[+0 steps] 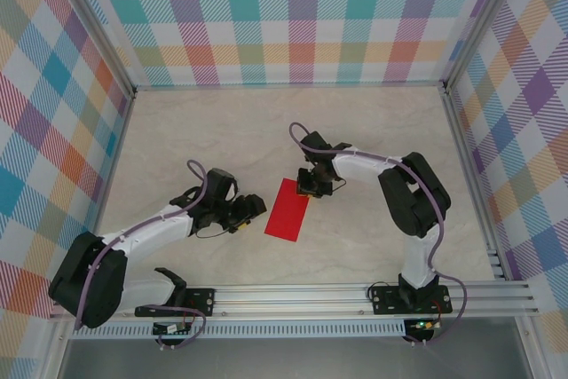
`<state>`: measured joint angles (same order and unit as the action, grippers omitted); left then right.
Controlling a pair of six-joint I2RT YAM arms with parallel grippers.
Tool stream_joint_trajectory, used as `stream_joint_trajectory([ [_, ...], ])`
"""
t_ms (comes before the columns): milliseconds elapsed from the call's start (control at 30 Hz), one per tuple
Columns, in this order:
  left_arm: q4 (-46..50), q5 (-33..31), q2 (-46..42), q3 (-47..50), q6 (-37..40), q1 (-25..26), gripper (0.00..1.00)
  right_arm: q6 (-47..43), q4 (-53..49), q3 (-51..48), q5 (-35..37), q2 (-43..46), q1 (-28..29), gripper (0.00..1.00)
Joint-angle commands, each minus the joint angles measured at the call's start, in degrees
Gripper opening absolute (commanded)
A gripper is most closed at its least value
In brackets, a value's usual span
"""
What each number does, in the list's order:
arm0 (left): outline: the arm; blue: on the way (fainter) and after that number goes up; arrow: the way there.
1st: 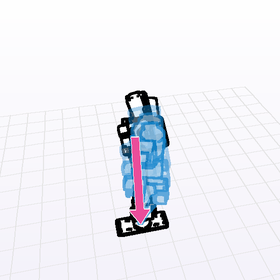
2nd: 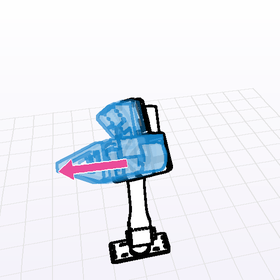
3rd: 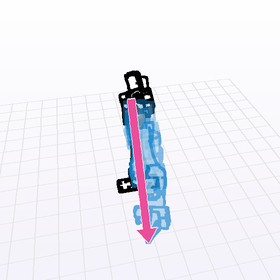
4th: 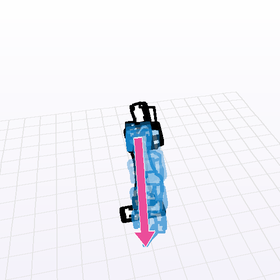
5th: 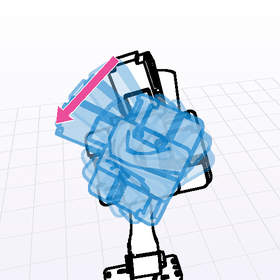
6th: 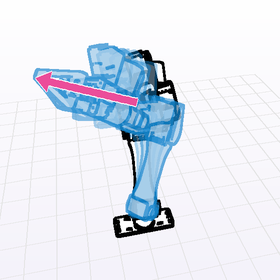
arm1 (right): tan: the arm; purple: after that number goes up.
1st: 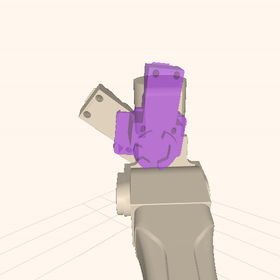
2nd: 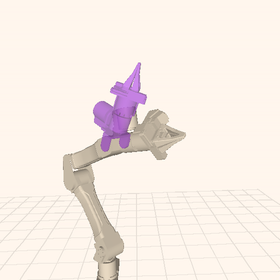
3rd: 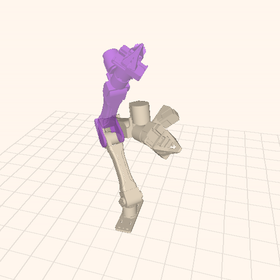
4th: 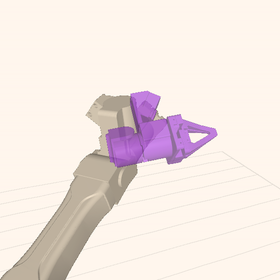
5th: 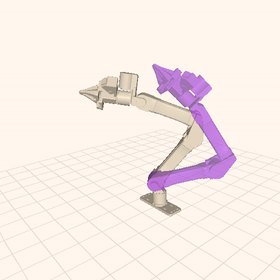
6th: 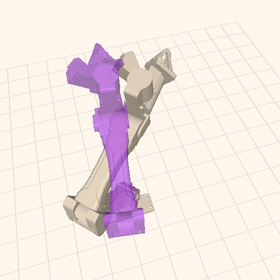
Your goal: Fold a paper plane with a square sheet of paper (pick it up from the middle)
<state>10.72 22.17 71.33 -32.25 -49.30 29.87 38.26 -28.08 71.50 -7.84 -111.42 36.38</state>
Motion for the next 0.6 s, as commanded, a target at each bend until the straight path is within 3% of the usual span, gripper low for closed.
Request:
stream_joint_trajectory([
  [0,-1.99,2.57,1.40,0.95,-1.71,0.05,0.67,-0.75,-0.21,1.20,-0.51,-2.59,0.27,0.21],
  [567,-5.83,5.00,8.39,-0.59,-4.53,6.31,0.70,3.25,-1.43,-1.10,1.86,-6.00,0.09,0.19],
])
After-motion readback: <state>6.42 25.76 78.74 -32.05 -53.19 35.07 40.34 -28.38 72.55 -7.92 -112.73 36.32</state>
